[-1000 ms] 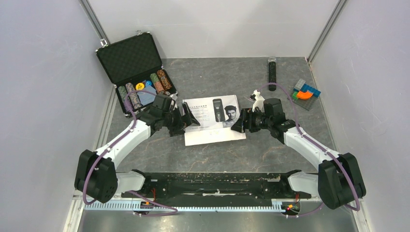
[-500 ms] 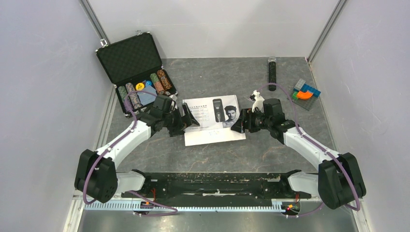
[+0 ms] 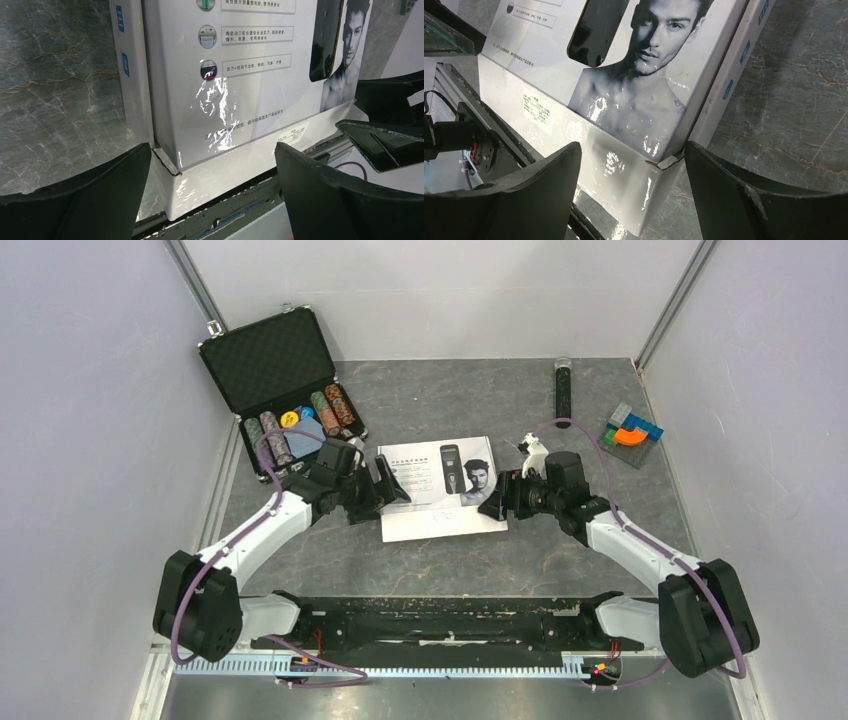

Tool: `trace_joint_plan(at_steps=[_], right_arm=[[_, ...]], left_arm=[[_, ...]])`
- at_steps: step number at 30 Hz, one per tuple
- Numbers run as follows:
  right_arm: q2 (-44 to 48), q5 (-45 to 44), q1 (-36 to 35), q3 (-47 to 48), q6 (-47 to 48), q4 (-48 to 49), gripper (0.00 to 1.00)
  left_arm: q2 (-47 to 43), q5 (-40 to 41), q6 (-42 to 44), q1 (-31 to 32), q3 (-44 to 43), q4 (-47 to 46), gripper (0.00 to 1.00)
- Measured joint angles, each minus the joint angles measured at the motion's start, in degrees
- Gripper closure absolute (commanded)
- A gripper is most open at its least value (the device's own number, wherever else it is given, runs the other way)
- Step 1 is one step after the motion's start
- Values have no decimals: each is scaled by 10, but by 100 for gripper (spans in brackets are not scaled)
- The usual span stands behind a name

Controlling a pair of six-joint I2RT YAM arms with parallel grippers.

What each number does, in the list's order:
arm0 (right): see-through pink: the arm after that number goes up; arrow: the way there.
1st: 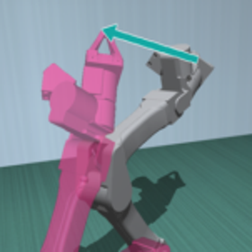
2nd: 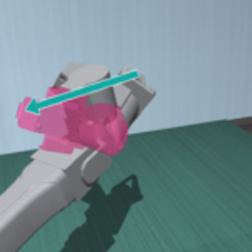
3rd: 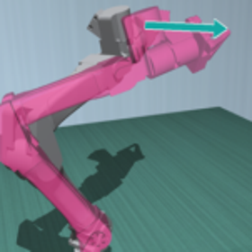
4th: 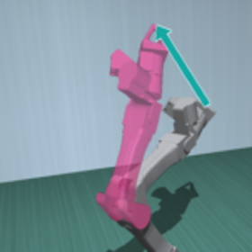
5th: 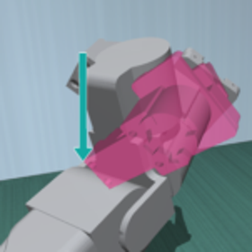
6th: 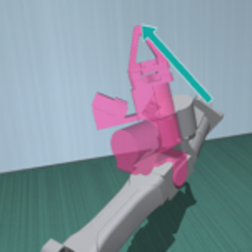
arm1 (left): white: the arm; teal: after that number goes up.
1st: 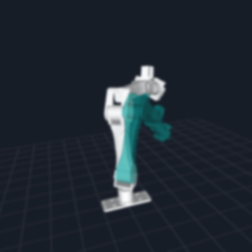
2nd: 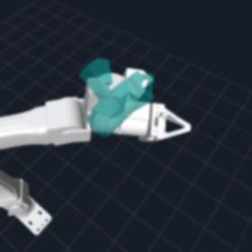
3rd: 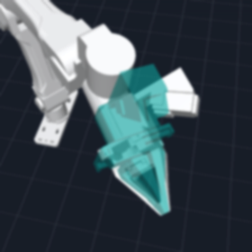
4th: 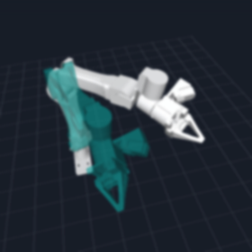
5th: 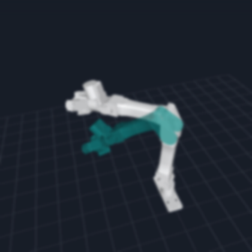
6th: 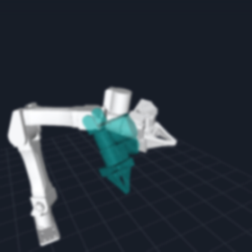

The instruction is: Sort the hair-cutting tools

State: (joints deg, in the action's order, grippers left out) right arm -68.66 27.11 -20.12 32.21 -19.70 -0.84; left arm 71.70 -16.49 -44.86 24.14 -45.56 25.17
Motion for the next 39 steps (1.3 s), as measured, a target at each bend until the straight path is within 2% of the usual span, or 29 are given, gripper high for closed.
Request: trace_joint_plan(at_steps=[10,20,28,39], right_arm=[[13,-26,0,-17,20,-16,19],[73,-40,0,-62,38,-31,19],[69,-53,0,-90,43,-23,19],[42,-96,0,-129,42,36,20]], left_arm=[[-28,21,19,0,3,9,0],[-32,25,27,0,45,10,0],[-32,39,27,0,70,8,0],[-30,75,26,1,104,-6,0]])
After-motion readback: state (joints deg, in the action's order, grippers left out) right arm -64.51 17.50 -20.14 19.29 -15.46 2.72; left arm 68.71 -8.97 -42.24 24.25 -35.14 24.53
